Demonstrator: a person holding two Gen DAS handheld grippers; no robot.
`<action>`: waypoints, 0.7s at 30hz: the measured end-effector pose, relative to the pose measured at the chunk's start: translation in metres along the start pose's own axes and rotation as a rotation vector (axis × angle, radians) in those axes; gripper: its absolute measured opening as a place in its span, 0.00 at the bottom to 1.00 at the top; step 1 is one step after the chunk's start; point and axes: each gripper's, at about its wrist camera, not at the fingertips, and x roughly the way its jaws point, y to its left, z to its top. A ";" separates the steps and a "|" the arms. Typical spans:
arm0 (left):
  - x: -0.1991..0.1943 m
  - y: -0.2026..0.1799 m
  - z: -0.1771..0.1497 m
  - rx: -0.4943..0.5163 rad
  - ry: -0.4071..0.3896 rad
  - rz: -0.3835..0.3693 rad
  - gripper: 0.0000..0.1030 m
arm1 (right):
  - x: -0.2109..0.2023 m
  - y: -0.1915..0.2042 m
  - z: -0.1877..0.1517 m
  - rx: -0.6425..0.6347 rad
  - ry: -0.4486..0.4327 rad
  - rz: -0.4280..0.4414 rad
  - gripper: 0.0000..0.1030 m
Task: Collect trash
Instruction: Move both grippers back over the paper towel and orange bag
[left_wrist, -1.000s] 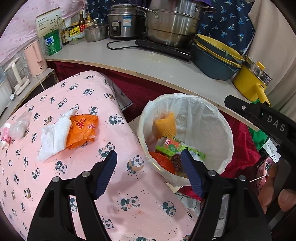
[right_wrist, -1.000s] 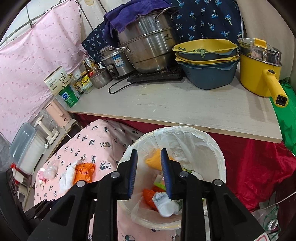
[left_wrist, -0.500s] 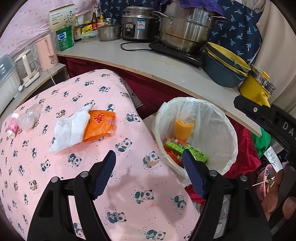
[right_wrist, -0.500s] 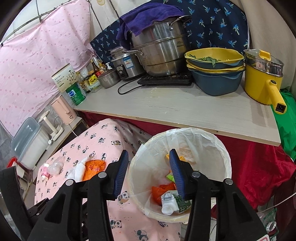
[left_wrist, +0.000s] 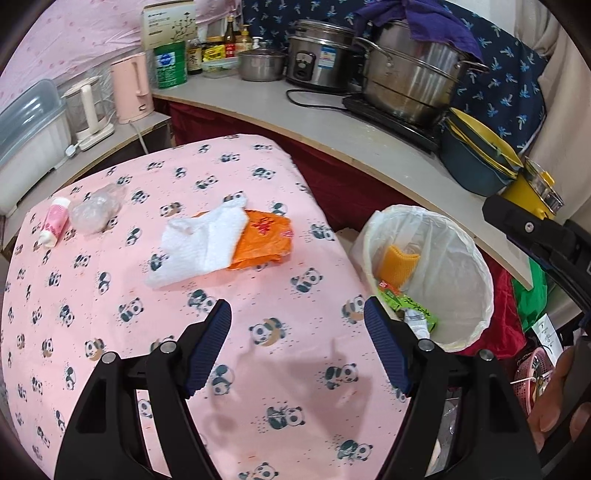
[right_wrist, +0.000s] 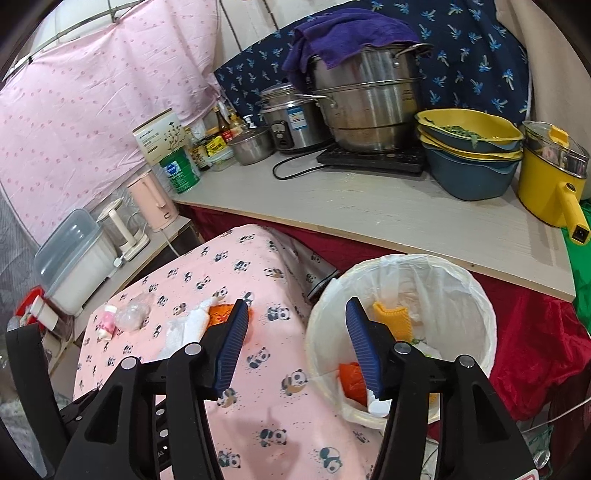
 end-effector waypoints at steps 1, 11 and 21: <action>0.000 0.006 -0.001 -0.011 0.000 0.008 0.69 | 0.001 0.004 -0.001 -0.007 0.004 0.004 0.52; -0.001 0.058 -0.010 -0.099 0.009 0.054 0.69 | 0.016 0.040 -0.015 -0.057 0.051 0.042 0.52; 0.008 0.095 -0.011 -0.166 0.024 0.068 0.69 | 0.040 0.066 -0.027 -0.088 0.105 0.065 0.52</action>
